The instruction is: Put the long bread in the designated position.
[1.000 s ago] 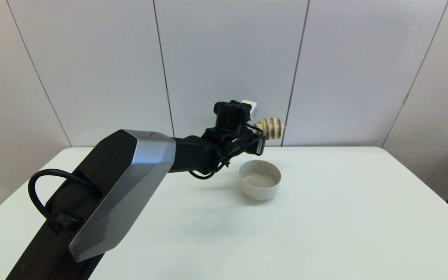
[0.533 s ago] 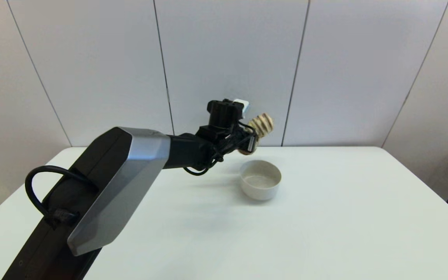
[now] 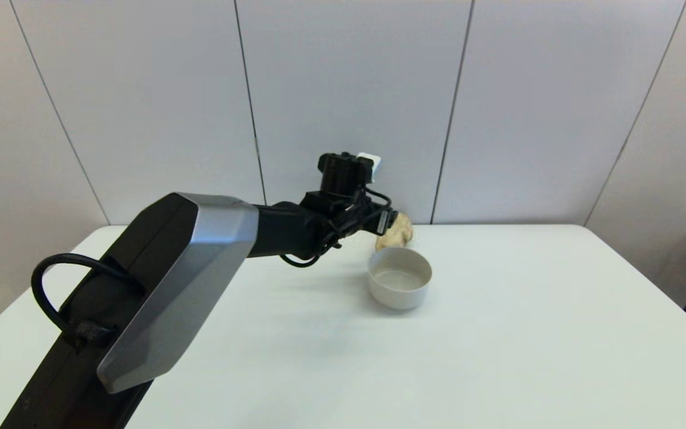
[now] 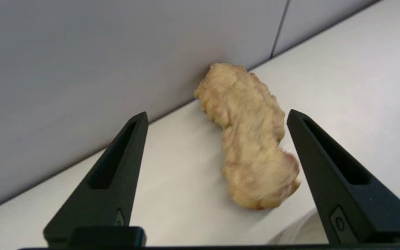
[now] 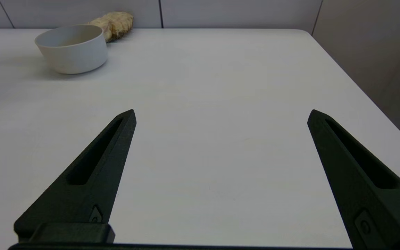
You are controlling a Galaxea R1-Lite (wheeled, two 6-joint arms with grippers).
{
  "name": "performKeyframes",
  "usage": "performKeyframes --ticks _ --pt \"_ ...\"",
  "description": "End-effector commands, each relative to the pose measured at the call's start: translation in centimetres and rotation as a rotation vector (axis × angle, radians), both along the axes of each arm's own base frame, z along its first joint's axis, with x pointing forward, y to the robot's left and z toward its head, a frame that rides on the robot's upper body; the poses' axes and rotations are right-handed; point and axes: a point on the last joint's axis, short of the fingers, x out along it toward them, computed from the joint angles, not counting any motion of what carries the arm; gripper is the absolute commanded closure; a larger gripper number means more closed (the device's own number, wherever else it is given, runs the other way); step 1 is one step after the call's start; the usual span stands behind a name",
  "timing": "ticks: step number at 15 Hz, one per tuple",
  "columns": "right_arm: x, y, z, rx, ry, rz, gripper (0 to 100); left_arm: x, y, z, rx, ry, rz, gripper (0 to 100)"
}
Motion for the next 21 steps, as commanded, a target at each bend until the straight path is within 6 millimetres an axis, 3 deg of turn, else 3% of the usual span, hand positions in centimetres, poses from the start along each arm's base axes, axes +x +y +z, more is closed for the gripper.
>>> performKeyframes --ticks 1,4,8,13,17,21 --pt "0.0 0.0 0.0 -0.001 0.001 0.001 0 0.0 0.3 0.6 0.001 -0.009 0.008 0" --pt "0.0 0.0 0.0 -0.001 0.001 0.002 0 -0.4 2.6 1.5 0.09 0.115 0.04 0" --pt "0.0 0.0 0.0 -0.001 0.001 0.001 0 -3.7 9.0 3.1 0.351 0.526 0.119 0" --pt "0.0 0.0 0.0 -0.001 0.001 0.002 0 -7.7 18.0 8.3 0.43 0.783 0.263 0" --pt "0.0 0.0 0.0 -0.001 0.001 0.001 0 -11.0 25.8 13.6 0.322 0.755 0.451 0" --pt "0.0 0.0 0.0 -0.001 0.001 0.001 0 -15.2 30.5 18.8 0.199 0.579 0.61 0"
